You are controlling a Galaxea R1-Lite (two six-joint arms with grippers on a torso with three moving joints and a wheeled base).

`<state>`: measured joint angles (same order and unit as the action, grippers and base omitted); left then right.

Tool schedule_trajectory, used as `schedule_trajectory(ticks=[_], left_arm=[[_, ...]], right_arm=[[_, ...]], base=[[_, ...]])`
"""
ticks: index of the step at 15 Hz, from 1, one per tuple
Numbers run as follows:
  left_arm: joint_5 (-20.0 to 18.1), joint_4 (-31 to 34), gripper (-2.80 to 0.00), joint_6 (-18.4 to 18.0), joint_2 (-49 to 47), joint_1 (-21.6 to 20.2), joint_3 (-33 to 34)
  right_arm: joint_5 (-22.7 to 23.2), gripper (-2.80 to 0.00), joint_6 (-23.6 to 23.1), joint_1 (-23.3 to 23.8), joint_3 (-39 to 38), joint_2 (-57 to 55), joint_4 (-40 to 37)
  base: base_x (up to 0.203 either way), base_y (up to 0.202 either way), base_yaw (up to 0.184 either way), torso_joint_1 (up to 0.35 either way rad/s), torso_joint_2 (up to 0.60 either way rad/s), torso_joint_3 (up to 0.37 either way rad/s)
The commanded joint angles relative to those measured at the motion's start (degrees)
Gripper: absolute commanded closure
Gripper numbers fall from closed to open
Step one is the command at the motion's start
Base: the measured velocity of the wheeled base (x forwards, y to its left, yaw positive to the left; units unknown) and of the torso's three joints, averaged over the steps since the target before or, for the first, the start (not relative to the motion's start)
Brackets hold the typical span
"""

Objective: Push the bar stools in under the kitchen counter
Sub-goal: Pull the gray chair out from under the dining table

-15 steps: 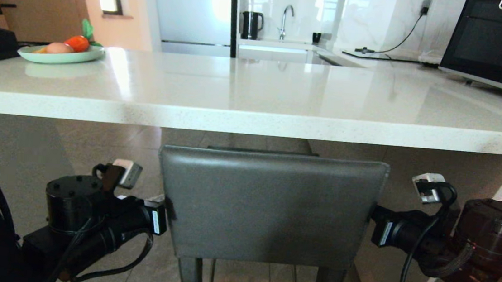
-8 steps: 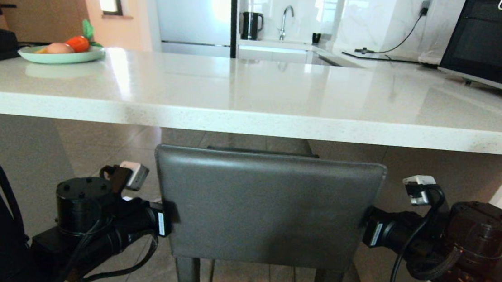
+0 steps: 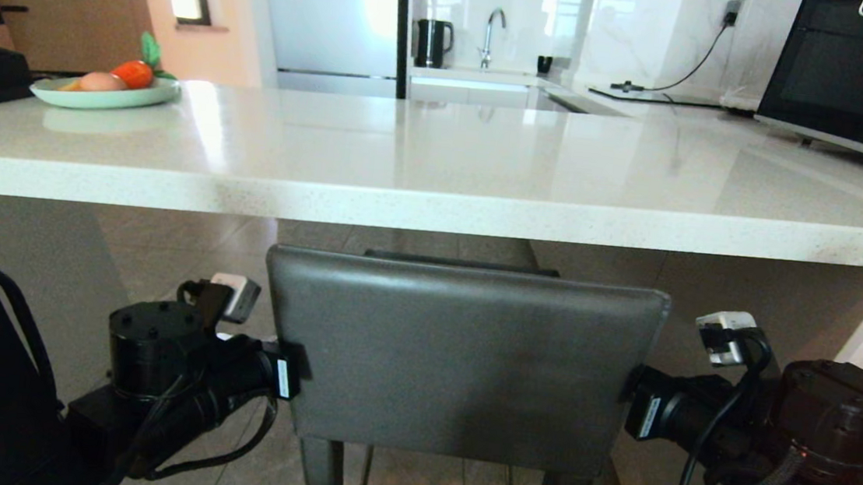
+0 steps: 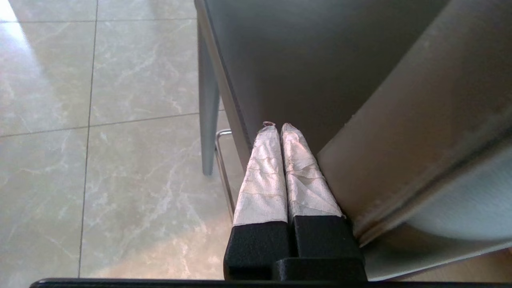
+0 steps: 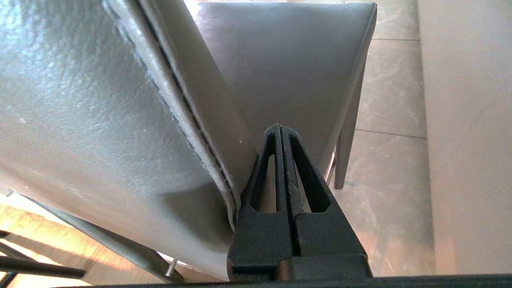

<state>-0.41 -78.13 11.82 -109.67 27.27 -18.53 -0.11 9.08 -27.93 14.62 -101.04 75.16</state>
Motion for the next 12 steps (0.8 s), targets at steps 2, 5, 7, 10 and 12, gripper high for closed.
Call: schedule_trajectory(ticks=[2, 5, 7, 10, 12], left_arm=[[-0.7, -0.5, 0.00, 0.2, 2.6, 1.7, 2.8], [0.2, -0.4, 0.00, 1.3, 3.4, 1.6, 2.6], [0.2, -0.4, 0.00, 0.9, 3.8, 1.8, 3.2], [0.3, -0.4, 0.00, -1.0, 3.6, 2.1, 3.9], [0.4, -0.4, 0.00, -1.1, 3.7, 2.2, 3.6]], right_arm=[[-0.3, 0.00, 0.3, -0.9, -1.0, 0.9, 0.5], [-0.5, 0.00, 0.3, -0.9, -0.7, 0.8, 0.5], [-0.5, 0.00, 0.4, -0.9, -0.6, 0.7, 0.5], [-0.5, 0.00, 0.4, -0.8, -0.5, 0.7, 0.5], [-0.6, 0.00, 0.4, -0.9, -0.3, 0.7, 0.5]], base=[[0.000, 0.000, 0.000, 0.000, 0.00, 0.000], [0.000, 0.000, 0.000, 0.000, 0.00, 0.000], [0.000, 0.000, 0.000, 0.000, 0.00, 0.000], [0.000, 0.000, 0.000, 0.000, 0.00, 0.000], [-0.045, 0.000, -0.001, 0.003, 0.00, 0.000]])
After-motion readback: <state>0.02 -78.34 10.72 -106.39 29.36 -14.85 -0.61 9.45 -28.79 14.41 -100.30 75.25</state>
